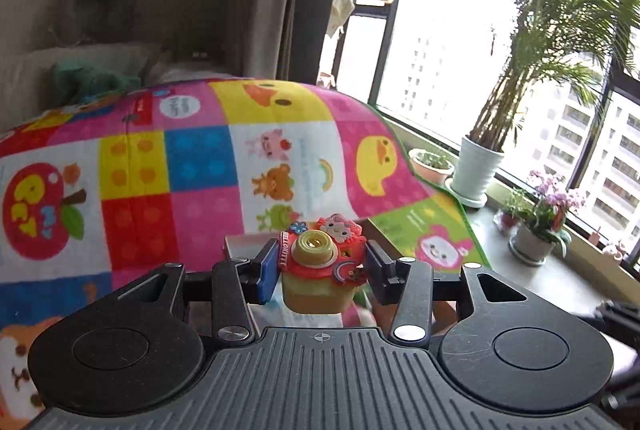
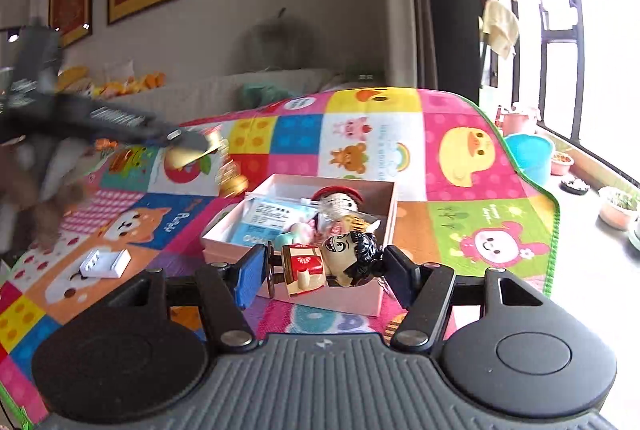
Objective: Organize objects
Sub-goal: 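Carry the yellow lens toy toward the pink box with the left gripper, then drop the yellow lens toy into the pink box with the left gripper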
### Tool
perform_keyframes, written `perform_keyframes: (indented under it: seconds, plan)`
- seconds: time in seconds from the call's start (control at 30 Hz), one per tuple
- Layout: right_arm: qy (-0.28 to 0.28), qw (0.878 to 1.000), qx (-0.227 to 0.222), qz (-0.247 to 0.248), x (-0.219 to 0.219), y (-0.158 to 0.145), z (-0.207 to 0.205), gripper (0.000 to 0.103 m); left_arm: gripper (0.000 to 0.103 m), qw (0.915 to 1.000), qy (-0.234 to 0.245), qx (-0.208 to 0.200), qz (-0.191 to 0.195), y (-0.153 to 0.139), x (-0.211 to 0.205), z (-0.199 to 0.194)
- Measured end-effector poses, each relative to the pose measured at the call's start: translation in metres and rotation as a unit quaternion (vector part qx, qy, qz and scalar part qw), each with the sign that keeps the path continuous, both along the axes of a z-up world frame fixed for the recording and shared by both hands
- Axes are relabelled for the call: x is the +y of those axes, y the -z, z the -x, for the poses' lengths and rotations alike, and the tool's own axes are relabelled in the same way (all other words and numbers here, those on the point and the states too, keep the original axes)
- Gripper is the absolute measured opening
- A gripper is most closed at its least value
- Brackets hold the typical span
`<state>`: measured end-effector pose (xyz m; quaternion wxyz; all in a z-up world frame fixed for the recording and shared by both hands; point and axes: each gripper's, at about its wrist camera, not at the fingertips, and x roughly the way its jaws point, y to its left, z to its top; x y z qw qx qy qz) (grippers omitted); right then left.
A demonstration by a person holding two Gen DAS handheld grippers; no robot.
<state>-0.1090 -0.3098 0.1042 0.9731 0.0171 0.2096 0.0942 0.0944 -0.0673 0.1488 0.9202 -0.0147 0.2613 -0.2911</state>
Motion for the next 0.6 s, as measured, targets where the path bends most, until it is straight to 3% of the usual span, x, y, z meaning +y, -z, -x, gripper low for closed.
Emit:
perform_keyframes:
  seconds: [0.13,0.2,0.27,0.33,0.4,0.6]
  plan:
    - [0.006,1.0,0.011,-0.018,-0.015,0.012,-0.002,0.064,0.05,0.9979,-0.035,0.047,0.029,0.026,-0.026,-0.07]
    - [0.013,0.999,0.022,-0.024,-0.022,0.018,-0.003,0.064,0.049,0.9927,-0.048,0.11,0.003,0.056,-0.037,-0.1]
    - [0.022,0.999,0.029,-0.026,-0.026,0.023,-0.004,0.064,0.048,0.9874,-0.063,0.143,-0.024,0.082,-0.041,-0.112]
    - [0.026,0.999,0.032,-0.028,-0.029,0.026,-0.005,0.064,0.046,0.989,-0.068,0.131,-0.014,0.089,-0.034,-0.108]
    - [0.029,0.999,0.034,-0.03,-0.032,0.028,-0.007,0.064,0.046,0.9911,-0.06,0.117,0.021,0.084,-0.023,-0.101]
    - [0.028,0.998,0.043,-0.042,-0.028,0.025,-0.028,0.064,0.046,0.9929,-0.066,0.045,0.088,0.045,0.018,-0.062]
